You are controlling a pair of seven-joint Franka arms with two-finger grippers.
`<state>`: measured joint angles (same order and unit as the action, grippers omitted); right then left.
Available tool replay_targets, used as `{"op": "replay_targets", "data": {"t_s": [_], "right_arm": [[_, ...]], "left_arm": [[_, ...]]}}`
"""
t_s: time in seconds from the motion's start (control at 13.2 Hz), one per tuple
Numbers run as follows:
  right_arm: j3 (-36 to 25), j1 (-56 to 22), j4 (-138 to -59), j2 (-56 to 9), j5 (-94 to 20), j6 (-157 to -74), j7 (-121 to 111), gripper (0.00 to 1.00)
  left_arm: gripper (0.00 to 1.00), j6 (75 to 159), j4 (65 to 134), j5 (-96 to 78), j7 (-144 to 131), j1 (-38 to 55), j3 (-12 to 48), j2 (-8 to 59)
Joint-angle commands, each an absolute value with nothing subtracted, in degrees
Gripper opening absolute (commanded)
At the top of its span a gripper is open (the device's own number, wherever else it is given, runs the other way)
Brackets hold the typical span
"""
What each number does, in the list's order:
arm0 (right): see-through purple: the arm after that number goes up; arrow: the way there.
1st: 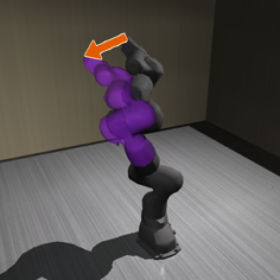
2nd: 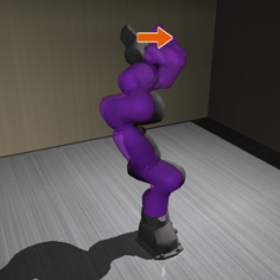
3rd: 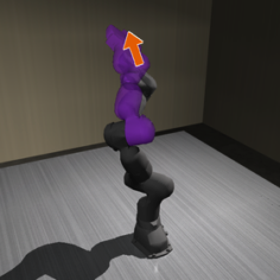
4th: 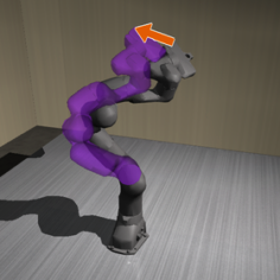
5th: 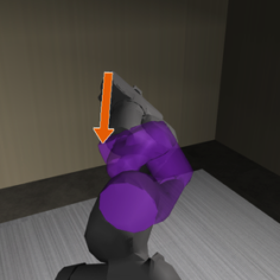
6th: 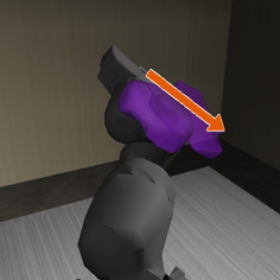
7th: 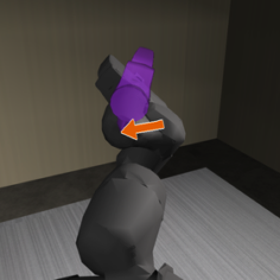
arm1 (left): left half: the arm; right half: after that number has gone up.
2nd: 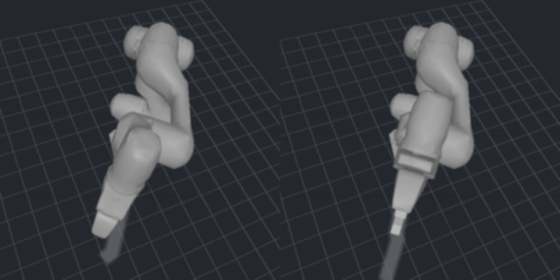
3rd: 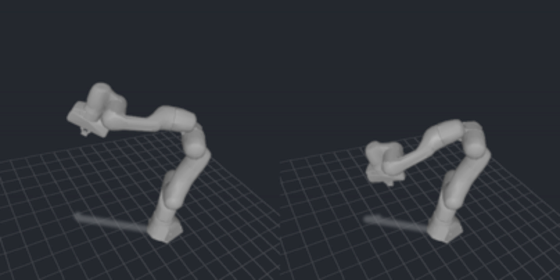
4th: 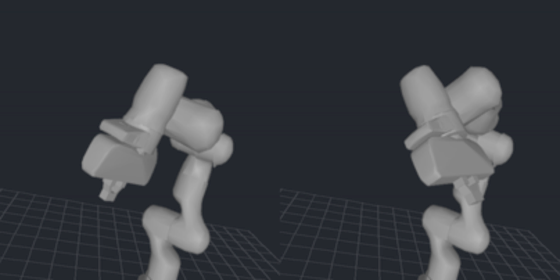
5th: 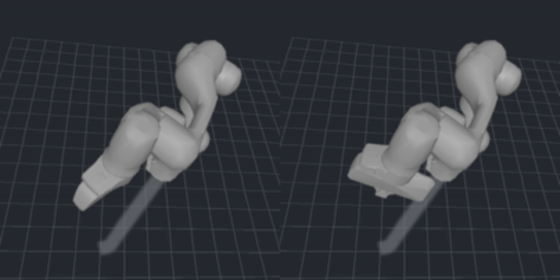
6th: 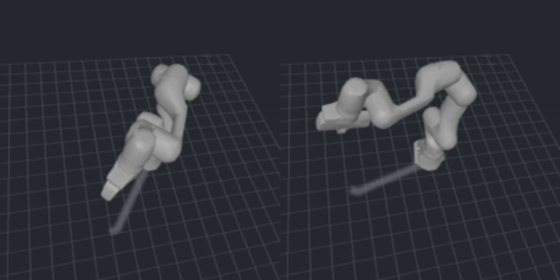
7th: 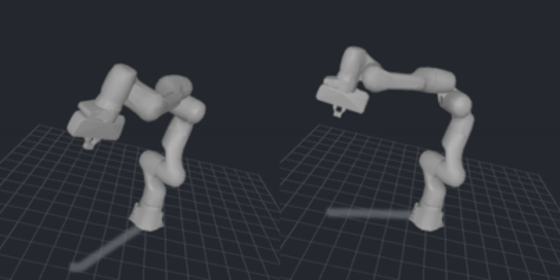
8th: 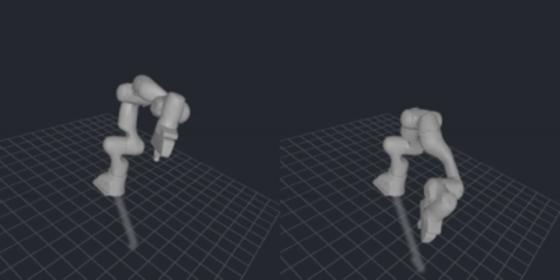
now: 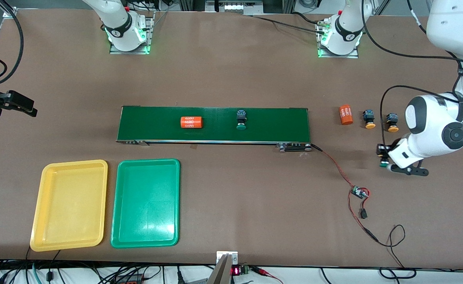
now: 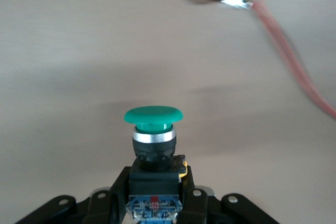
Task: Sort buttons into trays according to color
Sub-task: 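Grasp the second green button with the left gripper, then place the second green button on the conveyor belt, open the left gripper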
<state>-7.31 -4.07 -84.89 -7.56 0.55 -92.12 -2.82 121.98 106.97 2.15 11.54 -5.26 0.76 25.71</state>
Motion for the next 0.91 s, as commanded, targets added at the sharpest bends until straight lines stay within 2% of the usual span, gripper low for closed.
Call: {"op": "replay_targets", "data": {"t_s": [0.0,0.3,0.6,0.68,0.83], "right_arm": [[-7.2,-4.0,-84.8,-7.2,0.2,-92.3,-3.5,1.0],[-7.2,-4.0,-84.8,-7.3,0.1,-92.3,-3.5,1.0],[-7.2,-4.0,-84.8,-7.3,0.1,-92.3,-3.5,1.0],[-7.2,-4.0,-84.8,-7.3,0.1,-92.3,-3.5,1.0],[-7.2,-3.9,-84.8,-7.3,0.0,-92.3,-3.5,1.0]], "left_arm": [[0.18,114.6,105.6,1.2,4.3,-5.3,7.6,23.1],[0.18,113.7,105.8,1.1,-9.6,-4.3,19.6,22.4],[0.17,114.2,106.5,1.1,-21.6,-2.9,28.9,22.8],[0.17,115.3,107.0,1.1,-24.5,-2.3,30.0,22.9],[0.18,122.7,111.2,1.2,-29.3,-1.5,31.9,23.1]]}}
